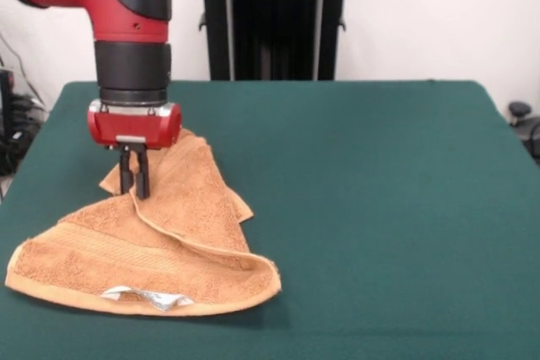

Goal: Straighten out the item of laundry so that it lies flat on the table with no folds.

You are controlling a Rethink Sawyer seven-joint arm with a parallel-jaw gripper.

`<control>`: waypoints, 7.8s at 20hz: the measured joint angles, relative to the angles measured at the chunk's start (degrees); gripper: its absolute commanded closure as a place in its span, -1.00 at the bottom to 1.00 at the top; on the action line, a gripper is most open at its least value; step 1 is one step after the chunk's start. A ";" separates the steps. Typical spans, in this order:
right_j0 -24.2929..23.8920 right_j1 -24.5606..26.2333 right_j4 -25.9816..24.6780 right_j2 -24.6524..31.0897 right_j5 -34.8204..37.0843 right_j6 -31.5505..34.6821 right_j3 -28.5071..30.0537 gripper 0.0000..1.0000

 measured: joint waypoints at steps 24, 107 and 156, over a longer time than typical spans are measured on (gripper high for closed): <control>12.58 -6.75 7.37 -9.19 6.90 0.00 0.05 1.00; 32.75 -8.20 16.55 -24.23 28.40 0.00 -9.63 -1.00; 10.39 -0.75 11.90 -16.30 10.00 0.00 -3.77 -1.00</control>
